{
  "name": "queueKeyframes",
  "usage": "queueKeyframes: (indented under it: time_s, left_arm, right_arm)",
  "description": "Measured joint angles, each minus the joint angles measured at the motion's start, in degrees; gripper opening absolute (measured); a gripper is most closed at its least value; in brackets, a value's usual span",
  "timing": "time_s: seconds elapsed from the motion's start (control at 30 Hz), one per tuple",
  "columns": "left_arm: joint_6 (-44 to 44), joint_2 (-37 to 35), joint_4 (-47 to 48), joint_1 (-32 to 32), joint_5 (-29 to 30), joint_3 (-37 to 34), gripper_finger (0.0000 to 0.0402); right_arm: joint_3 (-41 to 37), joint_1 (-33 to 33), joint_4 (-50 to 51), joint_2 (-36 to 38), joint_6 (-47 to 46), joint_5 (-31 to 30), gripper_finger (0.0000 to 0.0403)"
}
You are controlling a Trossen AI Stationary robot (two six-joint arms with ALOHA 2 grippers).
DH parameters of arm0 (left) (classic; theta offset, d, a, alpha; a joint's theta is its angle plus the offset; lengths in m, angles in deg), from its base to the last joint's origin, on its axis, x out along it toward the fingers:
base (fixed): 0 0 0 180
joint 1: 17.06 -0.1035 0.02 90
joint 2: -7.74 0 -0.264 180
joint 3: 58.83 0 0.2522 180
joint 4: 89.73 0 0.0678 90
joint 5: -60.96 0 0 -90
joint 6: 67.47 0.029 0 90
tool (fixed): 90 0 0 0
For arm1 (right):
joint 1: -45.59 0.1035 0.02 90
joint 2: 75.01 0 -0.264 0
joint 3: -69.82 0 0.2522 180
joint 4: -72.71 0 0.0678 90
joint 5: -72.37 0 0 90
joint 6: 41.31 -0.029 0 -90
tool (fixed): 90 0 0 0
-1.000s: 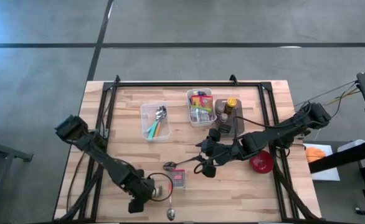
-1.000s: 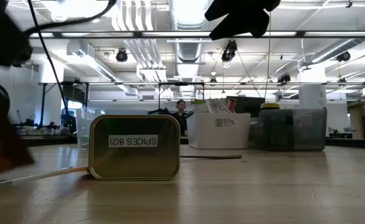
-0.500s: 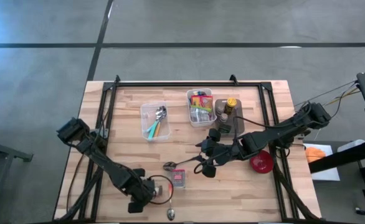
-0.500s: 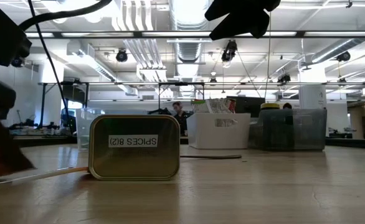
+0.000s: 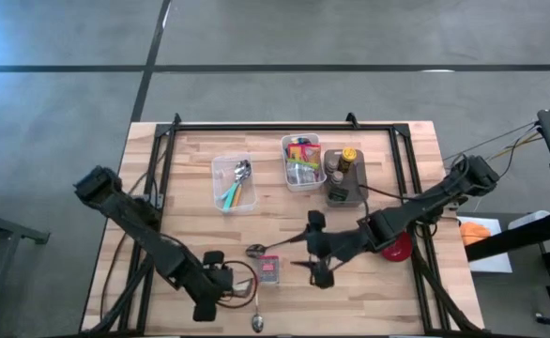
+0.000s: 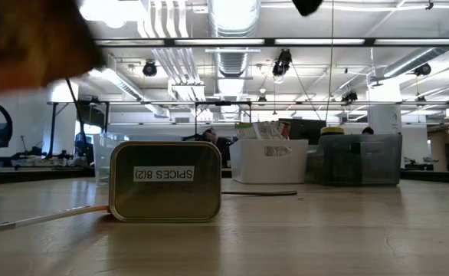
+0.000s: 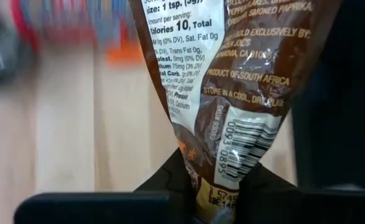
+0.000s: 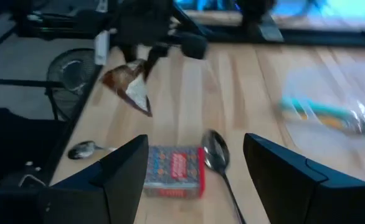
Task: Pick & Place Food Item
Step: Put the brown seasoning pack into the black bin
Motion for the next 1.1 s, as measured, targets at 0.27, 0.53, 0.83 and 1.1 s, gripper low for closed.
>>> queueKeyframes:
  time_s: [0.27,0.53,0.83,1.1]
  left_arm:
    - [16.23,-6.79,-15.06,-1.42,9.88,0.00,0.0050]
    - [18.87,-7.70,-16.19,-6.73,6.25,-0.42,0.0050]
    - [21.01,-7.63,-16.85,-8.51,4.57,-0.46,0.0050]
    - [21.45,-7.63,-17.44,-9.17,4.51,-0.46,0.0049]
  right_arm:
    - [3.49,2.13,-4.61,-5.15,13.77,-0.01,0.0261]
    - [14.19,4.49,-0.80,-12.44,24.43,-0.17,0.0238]
    - [19.00,4.52,1.28,-16.46,25.14,-0.04,0.0169]
    - [21.42,4.49,1.18,-17.79,25.74,-0.13,0.0115]
